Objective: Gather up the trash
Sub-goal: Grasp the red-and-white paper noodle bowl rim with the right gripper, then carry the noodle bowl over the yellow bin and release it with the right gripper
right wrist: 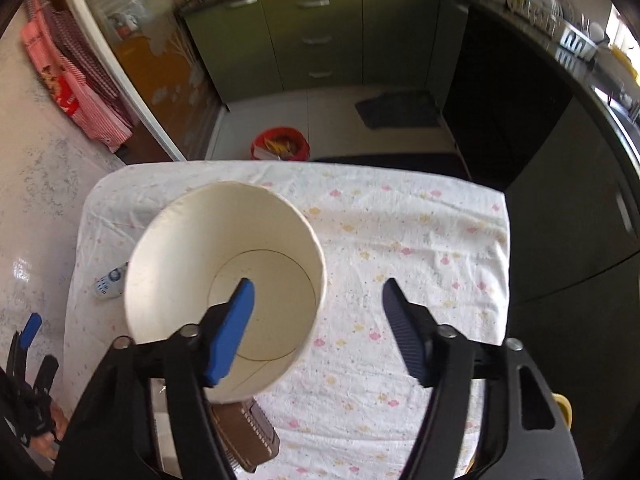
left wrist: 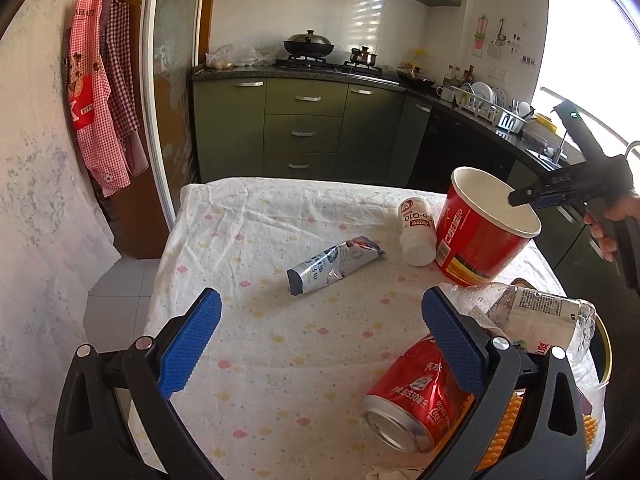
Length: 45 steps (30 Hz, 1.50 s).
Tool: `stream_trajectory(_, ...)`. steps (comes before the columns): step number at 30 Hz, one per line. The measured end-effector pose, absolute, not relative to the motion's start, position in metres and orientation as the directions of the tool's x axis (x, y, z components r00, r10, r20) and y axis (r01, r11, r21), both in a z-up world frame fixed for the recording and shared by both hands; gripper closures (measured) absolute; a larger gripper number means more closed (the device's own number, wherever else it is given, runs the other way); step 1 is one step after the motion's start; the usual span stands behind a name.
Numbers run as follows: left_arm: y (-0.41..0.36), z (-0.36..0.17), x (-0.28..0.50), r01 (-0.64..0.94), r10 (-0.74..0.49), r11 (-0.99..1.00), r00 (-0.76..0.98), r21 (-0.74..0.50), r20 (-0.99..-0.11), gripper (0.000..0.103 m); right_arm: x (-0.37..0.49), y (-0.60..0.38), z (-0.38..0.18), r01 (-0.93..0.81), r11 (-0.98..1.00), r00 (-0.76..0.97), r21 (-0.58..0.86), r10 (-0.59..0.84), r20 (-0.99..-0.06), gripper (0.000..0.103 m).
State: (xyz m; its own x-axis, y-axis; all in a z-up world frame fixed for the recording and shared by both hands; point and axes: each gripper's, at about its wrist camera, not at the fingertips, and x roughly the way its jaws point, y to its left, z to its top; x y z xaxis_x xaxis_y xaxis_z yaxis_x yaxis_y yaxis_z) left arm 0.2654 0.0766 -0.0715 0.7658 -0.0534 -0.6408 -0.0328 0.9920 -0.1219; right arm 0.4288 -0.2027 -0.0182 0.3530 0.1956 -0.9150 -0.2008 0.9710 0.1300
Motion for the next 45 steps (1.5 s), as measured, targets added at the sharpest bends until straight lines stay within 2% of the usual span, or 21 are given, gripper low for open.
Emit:
stream_trajectory(2, 0.077, -0.073, 0.265, -0.024, -0.067, 0.991, 0.761, -0.131, -0.645, 0.004, 0.436, -0.201, -0.027, -0.194, 0.972, 0.322, 0.136, 0.194, -0.927, 0.056)
stream_trajectory(6, 0.076, -0.076, 0.267, -0.018, -0.071, 0.991, 0.758, -0.130, -0.648, 0.004, 0.443, -0.192, -0.043, -0.193, 0.974, 0.268, 0.121, 0.171, -0.948, 0.064)
stream_trajectory(7, 0.076, -0.076, 0.266, -0.016, -0.075, 0.991, 0.758, -0.133, -0.648, 0.004, 0.444, -0.190, -0.046, -0.195, 0.974, 0.258, 0.118, 0.167, -0.952, 0.069)
stream_trajectory(10, 0.077, -0.076, 0.266, -0.011, -0.083, 0.990, 0.757, -0.139, -0.649, 0.004, 0.445, -0.185, -0.051, -0.196, 0.974, 0.245, 0.110, 0.157, -0.957, 0.092)
stream_trajectory(12, 0.076, -0.076, 0.265, -0.010, -0.082, 0.991, 0.757, -0.137, -0.648, 0.004, 0.445, -0.185, -0.052, -0.193, 0.976, 0.248, 0.102, 0.149, -0.957, 0.098)
stream_trajectory(19, 0.077, -0.071, 0.261, 0.003, -0.106, 0.987, 0.761, -0.159, -0.640, 0.004, 0.448, -0.199, -0.034, -0.166, 0.976, 0.276, 0.139, 0.181, -0.944, 0.099)
stream_trajectory(25, 0.071, -0.054, 0.245, 0.031, -0.117, 0.988, 0.783, -0.149, -0.610, 0.004, 0.427, -0.237, 0.015, -0.127, 0.978, 0.373, 0.164, 0.201, -0.906, 0.099)
stream_trajectory(33, 0.050, -0.026, 0.206, 0.091, -0.144, 0.989, 0.813, -0.120, -0.564, 0.004, 0.323, -0.351, 0.053, 0.015, 0.983, 0.470, 0.182, 0.153, -0.869, 0.098)
stream_trajectory(37, 0.034, -0.021, 0.191, 0.117, -0.159, 0.987, 0.810, -0.110, -0.564, 0.004, 0.266, -0.421, 0.037, 0.156, 0.975, 0.469, 0.157, 0.066, -0.881, 0.096)
stream_trajectory(41, 0.018, -0.019, 0.180, 0.140, -0.177, 0.984, 0.800, -0.109, -0.574, 0.004, 0.227, -0.482, -0.009, 0.297, 0.947, 0.410, 0.121, -0.012, -0.912, 0.094)
stream_trajectory(45, 0.004, -0.017, 0.172, 0.154, -0.178, 0.984, 0.790, -0.092, -0.586, 0.004, 0.218, -0.518, -0.062, 0.370, 0.920, 0.337, 0.129, -0.004, -0.942, 0.094)
